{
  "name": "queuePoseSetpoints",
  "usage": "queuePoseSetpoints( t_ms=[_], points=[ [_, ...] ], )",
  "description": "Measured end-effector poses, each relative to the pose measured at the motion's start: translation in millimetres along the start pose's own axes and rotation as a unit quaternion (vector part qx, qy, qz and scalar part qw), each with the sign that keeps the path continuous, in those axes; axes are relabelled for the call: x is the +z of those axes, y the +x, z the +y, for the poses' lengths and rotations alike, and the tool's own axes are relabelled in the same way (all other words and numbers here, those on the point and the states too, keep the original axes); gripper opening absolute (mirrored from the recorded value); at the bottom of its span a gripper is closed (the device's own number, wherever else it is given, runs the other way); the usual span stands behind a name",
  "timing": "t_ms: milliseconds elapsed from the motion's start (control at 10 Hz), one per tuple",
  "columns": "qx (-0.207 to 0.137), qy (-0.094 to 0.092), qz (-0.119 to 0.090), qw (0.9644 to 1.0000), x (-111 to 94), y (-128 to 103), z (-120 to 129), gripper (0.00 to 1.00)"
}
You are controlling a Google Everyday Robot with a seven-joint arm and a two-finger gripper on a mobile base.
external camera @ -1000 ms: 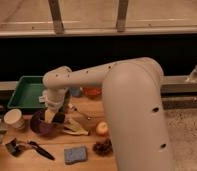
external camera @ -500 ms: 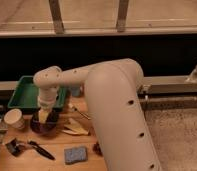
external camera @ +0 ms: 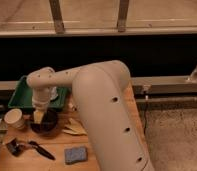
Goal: Wipe purple bowl with eraser
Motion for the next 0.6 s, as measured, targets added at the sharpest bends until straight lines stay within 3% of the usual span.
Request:
queuePoseSetpoints(
  t_ms=[300,400,600],
  points=[
    [0.029,0.031,-0.062,0.9971,-12.2,0.0,1.9,0.00],
    [0.038,0.033,-0.073,0.9961,-12.2,1.3,3.7,0.00],
    [0.038,0.033,-0.073,0.9961,-12.1,1.6,4.1,0.00]
  ],
)
